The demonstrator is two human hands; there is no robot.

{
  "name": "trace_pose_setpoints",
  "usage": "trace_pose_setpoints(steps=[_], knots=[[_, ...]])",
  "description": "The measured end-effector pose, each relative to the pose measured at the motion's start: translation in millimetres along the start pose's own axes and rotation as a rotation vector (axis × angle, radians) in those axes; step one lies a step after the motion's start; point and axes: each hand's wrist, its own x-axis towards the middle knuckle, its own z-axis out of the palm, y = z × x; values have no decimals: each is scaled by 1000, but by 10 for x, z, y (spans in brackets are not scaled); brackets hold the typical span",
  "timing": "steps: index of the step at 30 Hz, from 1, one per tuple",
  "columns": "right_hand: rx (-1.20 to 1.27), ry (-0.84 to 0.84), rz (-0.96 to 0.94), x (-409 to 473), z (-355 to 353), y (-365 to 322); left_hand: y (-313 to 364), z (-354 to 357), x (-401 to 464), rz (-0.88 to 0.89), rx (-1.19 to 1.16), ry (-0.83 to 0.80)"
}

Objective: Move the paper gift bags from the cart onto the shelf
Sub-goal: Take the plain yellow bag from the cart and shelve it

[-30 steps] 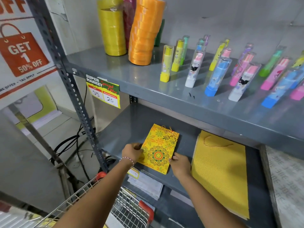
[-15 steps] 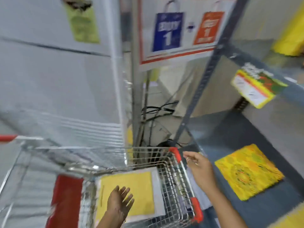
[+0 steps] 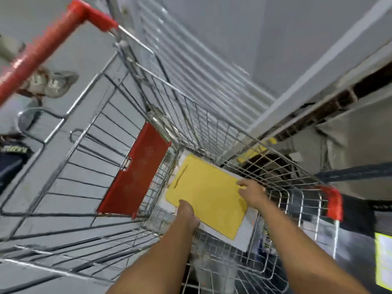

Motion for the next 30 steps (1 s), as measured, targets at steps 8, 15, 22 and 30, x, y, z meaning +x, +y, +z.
trace_pose_setpoints(steps=[8, 15, 22, 30], knots=[[-248, -62, 46, 704, 308, 217, 12, -198, 1038, -12, 66, 35], [-225, 59, -19, 505, 253, -52, 34, -200, 907, 8, 222, 45], [37, 160, -99, -430, -301, -351, 159, -206, 159, 46, 327, -60], [297, 523, -134, -2280, -1048, -381, 215, -259, -992, 185, 417, -352]])
